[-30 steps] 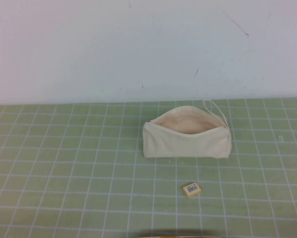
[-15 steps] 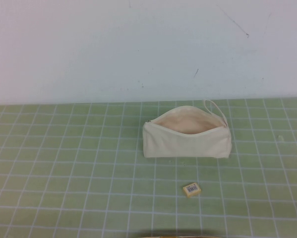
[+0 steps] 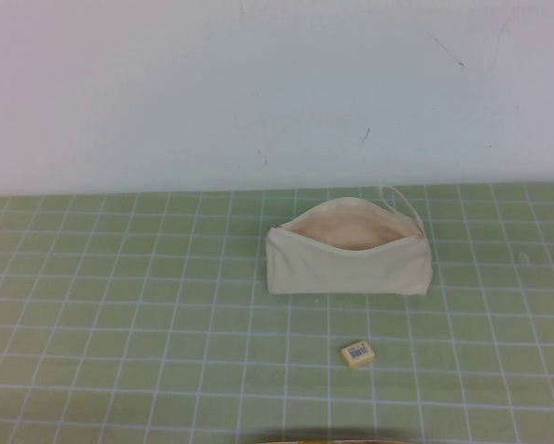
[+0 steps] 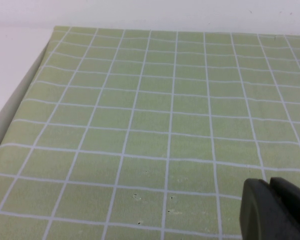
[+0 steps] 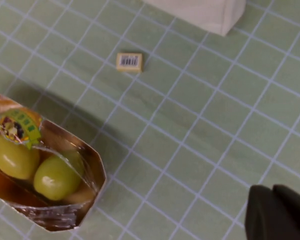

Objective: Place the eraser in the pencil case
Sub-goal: Pick up the eraser from the table

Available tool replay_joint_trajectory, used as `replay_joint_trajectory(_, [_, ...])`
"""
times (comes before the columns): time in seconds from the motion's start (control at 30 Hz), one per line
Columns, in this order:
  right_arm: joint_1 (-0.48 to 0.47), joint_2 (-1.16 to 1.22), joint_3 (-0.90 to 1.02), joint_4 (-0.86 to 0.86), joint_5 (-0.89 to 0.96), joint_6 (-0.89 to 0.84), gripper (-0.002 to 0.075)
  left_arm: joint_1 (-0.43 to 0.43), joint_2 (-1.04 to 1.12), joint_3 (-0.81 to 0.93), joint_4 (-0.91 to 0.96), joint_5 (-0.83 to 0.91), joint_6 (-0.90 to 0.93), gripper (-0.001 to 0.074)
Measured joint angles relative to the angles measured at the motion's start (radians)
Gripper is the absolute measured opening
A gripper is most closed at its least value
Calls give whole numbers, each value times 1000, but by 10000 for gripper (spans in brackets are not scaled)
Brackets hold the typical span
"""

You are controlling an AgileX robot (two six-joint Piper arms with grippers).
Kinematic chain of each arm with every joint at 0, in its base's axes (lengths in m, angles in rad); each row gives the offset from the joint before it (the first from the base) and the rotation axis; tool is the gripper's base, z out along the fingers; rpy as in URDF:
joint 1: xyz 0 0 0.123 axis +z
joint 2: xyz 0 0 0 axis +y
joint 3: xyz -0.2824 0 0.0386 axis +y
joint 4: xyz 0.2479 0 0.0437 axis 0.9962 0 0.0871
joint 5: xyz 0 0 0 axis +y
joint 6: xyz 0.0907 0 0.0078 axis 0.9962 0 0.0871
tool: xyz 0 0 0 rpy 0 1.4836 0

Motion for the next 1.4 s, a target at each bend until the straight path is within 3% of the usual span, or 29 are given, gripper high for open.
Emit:
replay_joint_trajectory(0.33, [421,379,-280,-527,32,432,-1,0,0,0,0,0,0,-1])
replay_joint_trajectory(0.53, [577,598,-401,-557,32,491,-1,0,0,0,0,0,0,-1])
replay_joint_trajectory(0.73, [637,764,-477,-526,-4,508,11,0,0,0,0,0,0,-1])
replay_joint_trajectory(0.83, [639,815,-486,-490,-63,499,100,0,0,0,0,0,0,-1])
replay_joint_trajectory(1.03, [639,895,-488,-448,-168,516,493,0,0,0,0,0,0,-1])
replay_joint_trajectory(1.2, [639,937,-488,-434,-211,566,568,0,0,0,0,0,0,-1])
replay_joint_trajectory(1.4, [639,987,-488,-434,-254,643,561,0,0,0,0,0,0,-1])
